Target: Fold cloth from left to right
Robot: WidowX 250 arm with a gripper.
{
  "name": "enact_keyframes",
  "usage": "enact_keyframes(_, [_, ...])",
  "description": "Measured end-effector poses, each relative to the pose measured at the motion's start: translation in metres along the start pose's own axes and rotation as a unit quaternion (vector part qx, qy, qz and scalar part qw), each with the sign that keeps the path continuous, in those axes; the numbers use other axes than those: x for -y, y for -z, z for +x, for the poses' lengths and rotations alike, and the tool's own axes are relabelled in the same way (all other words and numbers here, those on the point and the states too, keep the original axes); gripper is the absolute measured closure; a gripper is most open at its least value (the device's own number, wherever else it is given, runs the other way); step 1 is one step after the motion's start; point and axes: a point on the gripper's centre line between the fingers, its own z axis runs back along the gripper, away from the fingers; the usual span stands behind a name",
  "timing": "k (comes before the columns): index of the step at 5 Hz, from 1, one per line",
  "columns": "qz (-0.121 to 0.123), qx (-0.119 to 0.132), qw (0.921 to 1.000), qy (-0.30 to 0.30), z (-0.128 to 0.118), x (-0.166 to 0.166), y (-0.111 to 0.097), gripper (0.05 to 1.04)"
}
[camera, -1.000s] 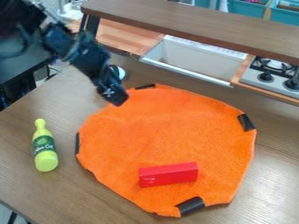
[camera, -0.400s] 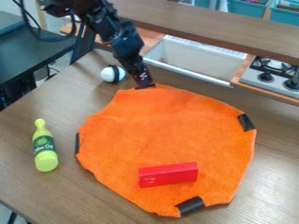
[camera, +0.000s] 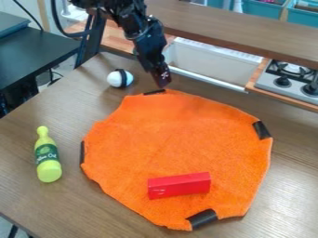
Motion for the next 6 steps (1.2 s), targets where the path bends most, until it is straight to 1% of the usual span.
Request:
enact_keyframes(1, [0.012, -0.020, 0.9997, 0.003, -0.002, -0.011, 0.011, 0.084])
enact_keyframes(2, [0.014, -0.028, 0.9993, 0.019, -0.001, -0.019, 0.022, 0.084])
enact_keyframes(3, [0.010, -0.034, 0.9985, 0.042, -0.003, -0.022, 0.034, 0.084])
enact_keyframes(4, [0.010, -0.032, 0.9973, 0.065, -0.004, -0.022, 0.038, 0.084])
enact_keyframes(5, [0.004, -0.035, 0.9967, 0.073, -0.005, -0.025, 0.049, 0.084])
enact_keyframes(6, [0.006, -0.039, 0.9961, 0.079, -0.005, -0.028, 0.053, 0.084])
